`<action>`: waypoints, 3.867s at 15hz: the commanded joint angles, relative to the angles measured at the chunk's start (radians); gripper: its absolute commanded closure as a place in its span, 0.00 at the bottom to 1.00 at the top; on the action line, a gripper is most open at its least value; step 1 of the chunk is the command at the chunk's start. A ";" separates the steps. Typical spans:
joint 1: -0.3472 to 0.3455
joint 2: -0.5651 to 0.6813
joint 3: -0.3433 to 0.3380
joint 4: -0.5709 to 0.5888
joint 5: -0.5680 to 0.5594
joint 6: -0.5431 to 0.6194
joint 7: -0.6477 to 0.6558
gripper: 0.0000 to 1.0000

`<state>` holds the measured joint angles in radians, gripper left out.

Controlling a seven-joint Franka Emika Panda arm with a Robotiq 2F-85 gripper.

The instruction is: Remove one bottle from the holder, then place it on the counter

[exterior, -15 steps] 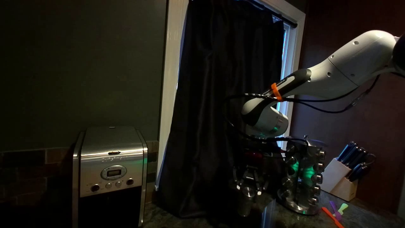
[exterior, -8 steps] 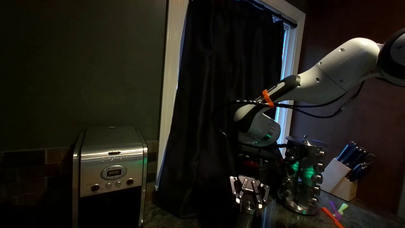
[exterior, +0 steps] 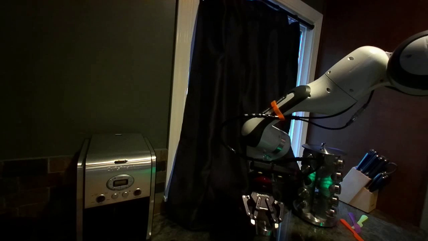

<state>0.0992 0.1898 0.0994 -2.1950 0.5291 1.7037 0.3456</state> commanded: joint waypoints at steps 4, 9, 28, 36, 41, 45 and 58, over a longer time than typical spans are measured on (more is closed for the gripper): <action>0.009 0.025 -0.012 0.016 -0.083 0.015 0.014 0.75; 0.015 0.054 -0.013 0.019 -0.107 0.062 0.036 0.75; 0.032 0.141 -0.003 0.072 -0.019 0.273 0.203 0.75; 0.025 0.169 -0.002 0.094 0.070 0.253 0.201 0.75; 0.028 0.188 -0.006 0.094 0.081 0.251 0.208 0.75; 0.025 0.198 -0.006 0.095 0.090 0.242 0.212 0.75; 0.023 0.199 -0.015 0.105 0.090 0.230 0.217 0.00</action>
<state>0.1180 0.3878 0.0929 -2.1028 0.6078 1.9577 0.5507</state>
